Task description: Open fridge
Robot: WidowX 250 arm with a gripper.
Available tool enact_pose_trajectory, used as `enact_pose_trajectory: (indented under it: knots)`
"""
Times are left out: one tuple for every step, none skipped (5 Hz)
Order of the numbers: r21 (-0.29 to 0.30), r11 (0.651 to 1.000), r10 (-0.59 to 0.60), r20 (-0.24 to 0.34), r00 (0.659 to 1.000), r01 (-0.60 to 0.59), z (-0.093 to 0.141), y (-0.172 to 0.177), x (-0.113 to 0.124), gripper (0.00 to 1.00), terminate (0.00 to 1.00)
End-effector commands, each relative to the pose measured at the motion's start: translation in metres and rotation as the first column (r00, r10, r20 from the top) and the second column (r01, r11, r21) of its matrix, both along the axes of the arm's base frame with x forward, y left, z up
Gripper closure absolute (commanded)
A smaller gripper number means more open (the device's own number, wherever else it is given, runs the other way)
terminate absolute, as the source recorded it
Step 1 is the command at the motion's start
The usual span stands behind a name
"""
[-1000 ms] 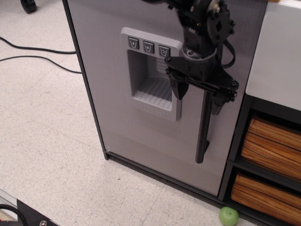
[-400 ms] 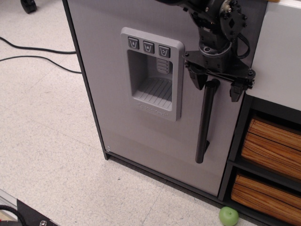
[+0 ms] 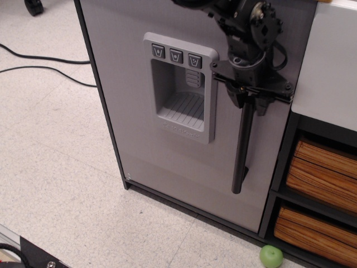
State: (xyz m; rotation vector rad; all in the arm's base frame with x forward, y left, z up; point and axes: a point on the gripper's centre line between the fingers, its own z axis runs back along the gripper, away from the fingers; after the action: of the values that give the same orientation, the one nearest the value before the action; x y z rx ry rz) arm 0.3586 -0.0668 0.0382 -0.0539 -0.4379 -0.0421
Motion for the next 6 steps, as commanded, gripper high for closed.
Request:
enact_pose_trajectory:
  knots:
    - [-0.019,1.0,-0.02,0.07,0.997,0.022,0.027,0.003,-0.014,1.0,0.0]
    - [-0.021,0.999,-0.029,0.078,0.997,0.031,0.034,0.012,-0.03,1.0,0.0]
    - [-0.016,0.999,-0.04,0.093,0.995,0.042,0.038,0.027,-0.049,1.0,0.0]
    - [-0.007,0.998,-0.064,0.12,0.991,0.065,0.041,0.04,-0.064,1.0,0.0]
    - [-0.012,0.996,-0.081,0.099,0.992,0.083,0.042,0.051,-0.071,1.0,0.0]
    - [0.01,0.996,-0.088,0.011,0.996,0.088,0.038,0.052,-0.077,0.0,0.0]
